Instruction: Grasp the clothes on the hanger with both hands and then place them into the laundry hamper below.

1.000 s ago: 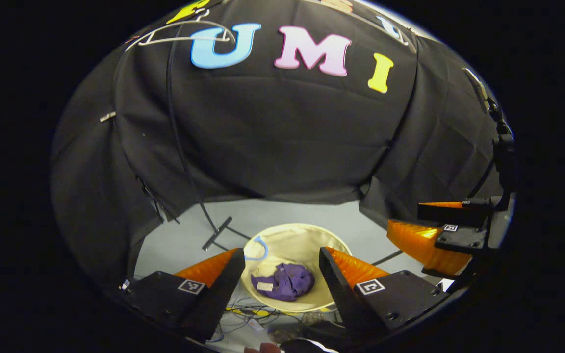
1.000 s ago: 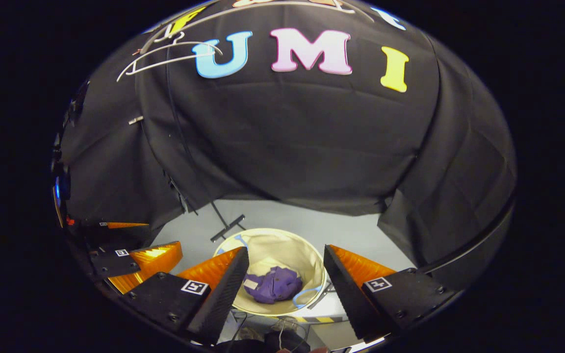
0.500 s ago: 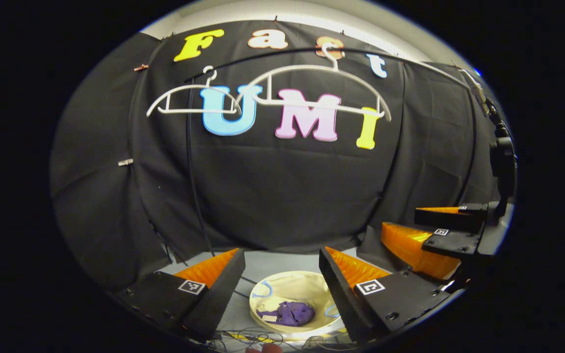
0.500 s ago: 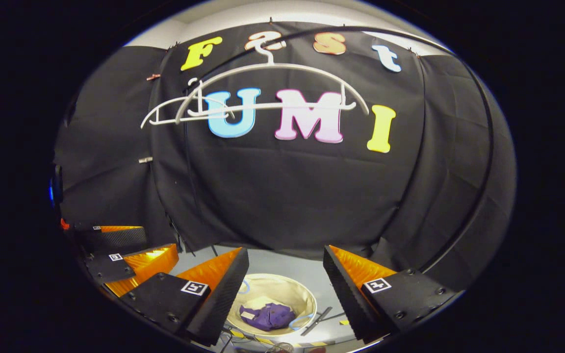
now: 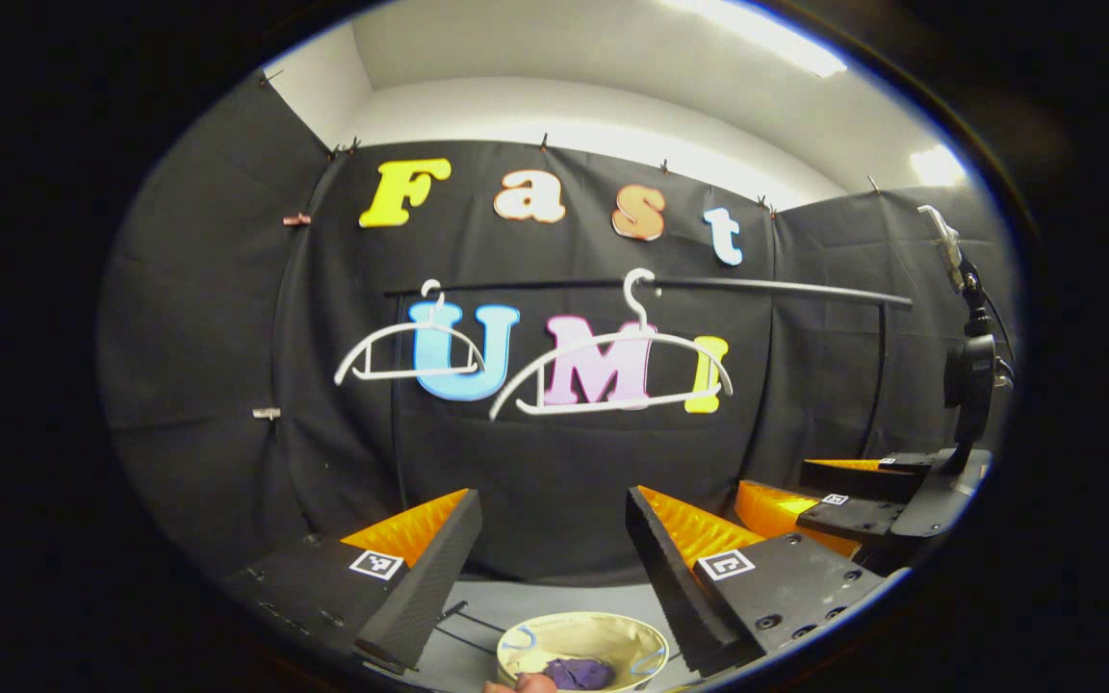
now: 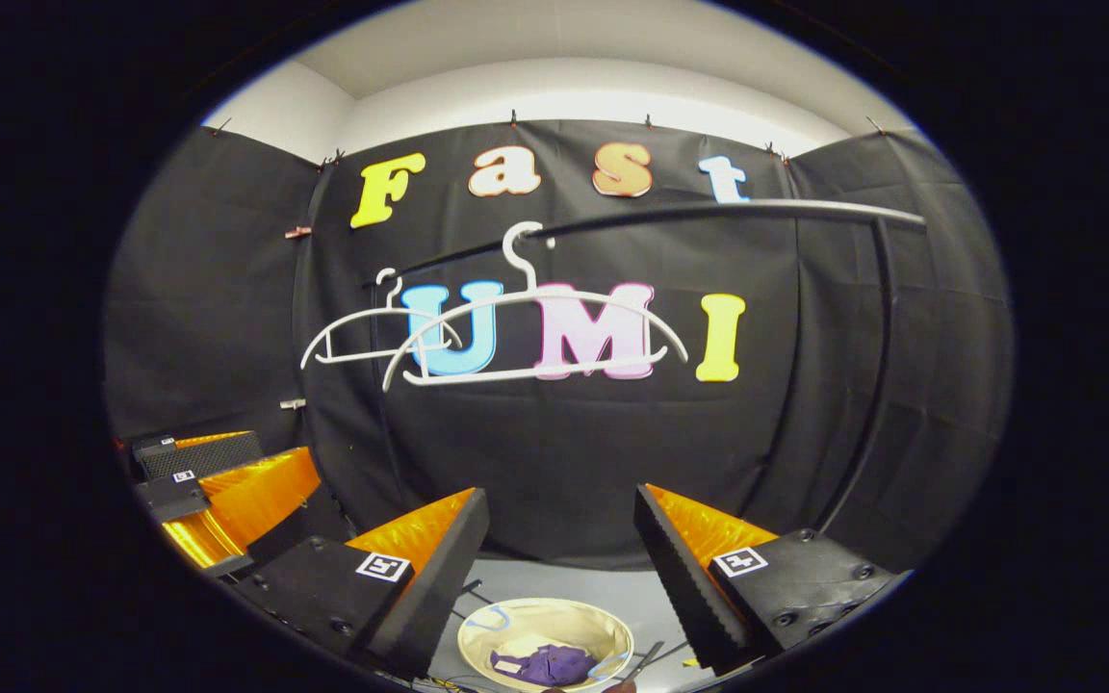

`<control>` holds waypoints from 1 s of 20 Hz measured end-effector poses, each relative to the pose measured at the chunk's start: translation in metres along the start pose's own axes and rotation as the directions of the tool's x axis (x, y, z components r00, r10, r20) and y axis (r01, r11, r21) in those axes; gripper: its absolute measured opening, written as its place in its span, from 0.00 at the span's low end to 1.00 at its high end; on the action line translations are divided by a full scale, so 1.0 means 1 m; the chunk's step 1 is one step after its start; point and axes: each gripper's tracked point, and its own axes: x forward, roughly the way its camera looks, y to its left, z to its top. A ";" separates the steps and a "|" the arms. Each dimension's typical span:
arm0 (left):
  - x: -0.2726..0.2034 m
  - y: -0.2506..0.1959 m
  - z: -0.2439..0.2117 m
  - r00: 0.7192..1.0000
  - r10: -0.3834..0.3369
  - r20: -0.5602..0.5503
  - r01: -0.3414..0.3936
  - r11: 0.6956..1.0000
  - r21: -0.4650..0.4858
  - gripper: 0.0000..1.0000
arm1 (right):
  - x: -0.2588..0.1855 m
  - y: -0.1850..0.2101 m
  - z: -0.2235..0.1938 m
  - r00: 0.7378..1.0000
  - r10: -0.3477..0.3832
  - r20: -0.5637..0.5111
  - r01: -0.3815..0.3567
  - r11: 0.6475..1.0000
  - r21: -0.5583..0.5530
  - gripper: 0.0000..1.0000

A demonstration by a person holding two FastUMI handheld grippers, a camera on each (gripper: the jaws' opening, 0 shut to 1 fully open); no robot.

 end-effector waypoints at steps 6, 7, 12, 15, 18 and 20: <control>-0.024 0.006 0.040 0.997 0.017 0.071 -0.018 1.000 0.010 0.95 | -0.027 0.006 0.057 0.993 -0.012 0.117 0.013 1.000 -0.013 0.98; -0.025 0.008 0.044 0.997 0.020 0.073 -0.020 1.000 0.007 0.92 | -0.030 0.008 0.063 0.992 -0.009 0.129 0.011 1.000 -0.013 0.98; -0.040 0.007 0.064 0.995 0.016 0.097 -0.015 1.000 -0.008 0.95 | -0.041 0.010 0.082 0.987 -0.010 0.162 0.009 1.000 0.007 0.98; -0.042 0.009 0.071 0.992 0.031 0.120 -0.033 0.999 0.018 0.92 | -0.042 0.011 0.085 0.986 -0.007 0.164 0.007 1.000 -0.001 0.98; -0.043 0.006 0.071 0.993 0.029 0.113 -0.033 0.999 0.034 0.95 | -0.042 0.014 0.087 0.986 -0.001 0.165 0.001 1.000 -0.001 0.98; -0.045 0.006 0.073 0.993 0.028 0.113 -0.031 0.999 0.026 0.95 | -0.043 0.014 0.088 0.985 -0.001 0.170 0.001 1.000 -0.001 0.98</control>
